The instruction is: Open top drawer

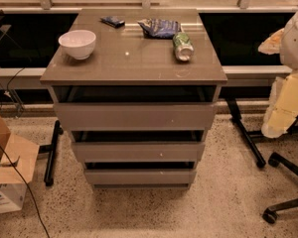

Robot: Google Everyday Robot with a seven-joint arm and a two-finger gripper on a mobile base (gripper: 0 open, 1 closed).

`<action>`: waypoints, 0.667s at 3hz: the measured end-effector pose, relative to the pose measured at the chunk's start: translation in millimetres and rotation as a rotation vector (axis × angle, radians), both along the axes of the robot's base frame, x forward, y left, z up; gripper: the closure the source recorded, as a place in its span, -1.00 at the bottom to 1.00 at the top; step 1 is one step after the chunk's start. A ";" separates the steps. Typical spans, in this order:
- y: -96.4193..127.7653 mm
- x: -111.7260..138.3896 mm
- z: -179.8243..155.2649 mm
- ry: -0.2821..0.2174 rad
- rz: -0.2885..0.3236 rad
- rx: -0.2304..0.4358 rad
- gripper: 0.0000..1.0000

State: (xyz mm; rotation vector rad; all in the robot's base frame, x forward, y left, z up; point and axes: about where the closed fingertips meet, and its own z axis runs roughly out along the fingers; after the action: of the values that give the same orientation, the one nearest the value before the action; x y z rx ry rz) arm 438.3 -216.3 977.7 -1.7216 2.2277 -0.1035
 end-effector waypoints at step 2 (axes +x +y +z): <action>3.8 5.3 -12.6 0.002 -0.003 0.000 -1.00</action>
Offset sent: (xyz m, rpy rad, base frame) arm 0.0131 0.0079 -0.0359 0.0012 0.0262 -0.0062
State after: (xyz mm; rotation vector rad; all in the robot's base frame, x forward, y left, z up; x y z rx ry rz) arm 443.6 -212.4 965.1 -1.7190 2.2316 -0.1020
